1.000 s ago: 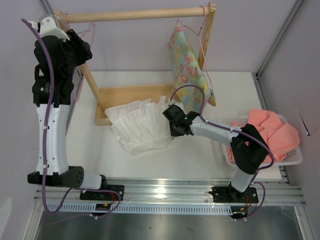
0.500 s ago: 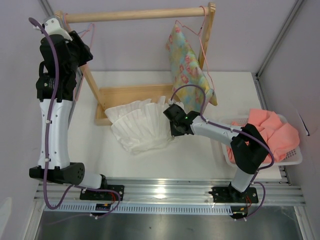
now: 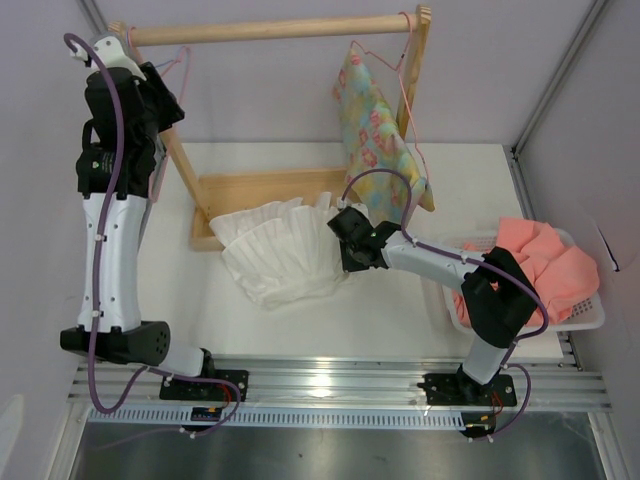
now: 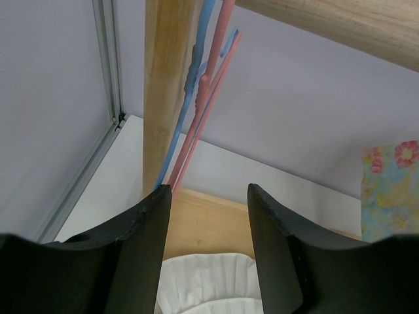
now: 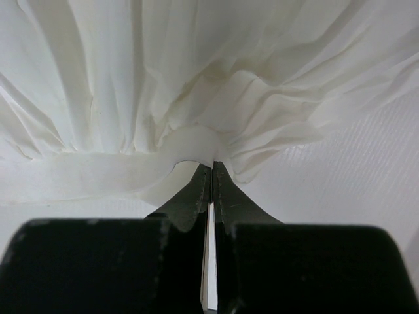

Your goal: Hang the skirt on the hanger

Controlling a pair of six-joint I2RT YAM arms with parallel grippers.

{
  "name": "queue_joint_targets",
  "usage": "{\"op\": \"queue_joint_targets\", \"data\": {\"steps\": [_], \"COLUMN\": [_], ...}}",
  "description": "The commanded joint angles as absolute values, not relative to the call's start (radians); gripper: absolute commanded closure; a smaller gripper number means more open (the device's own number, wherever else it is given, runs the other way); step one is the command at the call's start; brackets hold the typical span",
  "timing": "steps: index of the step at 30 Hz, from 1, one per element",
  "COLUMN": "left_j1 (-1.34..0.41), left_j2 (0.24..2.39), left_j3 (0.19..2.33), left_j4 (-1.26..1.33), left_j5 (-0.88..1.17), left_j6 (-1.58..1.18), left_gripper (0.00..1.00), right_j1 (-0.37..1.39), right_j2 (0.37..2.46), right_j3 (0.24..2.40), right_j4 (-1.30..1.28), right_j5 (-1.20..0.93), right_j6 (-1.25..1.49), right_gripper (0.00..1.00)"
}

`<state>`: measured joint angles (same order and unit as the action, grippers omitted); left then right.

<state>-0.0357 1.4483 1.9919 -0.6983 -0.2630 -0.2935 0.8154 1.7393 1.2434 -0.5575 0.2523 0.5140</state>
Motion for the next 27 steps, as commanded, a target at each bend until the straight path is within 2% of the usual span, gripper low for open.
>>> {"op": "queue_joint_targets", "data": {"steps": [1, 27], "left_j1": [-0.021, -0.026], "left_j2": [1.459, 1.434], "left_j3": [2.003, 1.951], "left_j4": [-0.678, -0.649], "left_j5": [-0.293, -0.370], "left_j6": [-0.265, -0.218], "left_gripper": [0.44, 0.45], "right_j1": [0.808, 0.807], "right_j2": [1.741, 1.753], "right_j3": [1.276, 1.293], "right_j4": [-0.534, -0.531], "right_j5": [0.247, 0.230], "right_j6": [0.497, 0.494], "right_gripper": [1.00, 1.00]}}
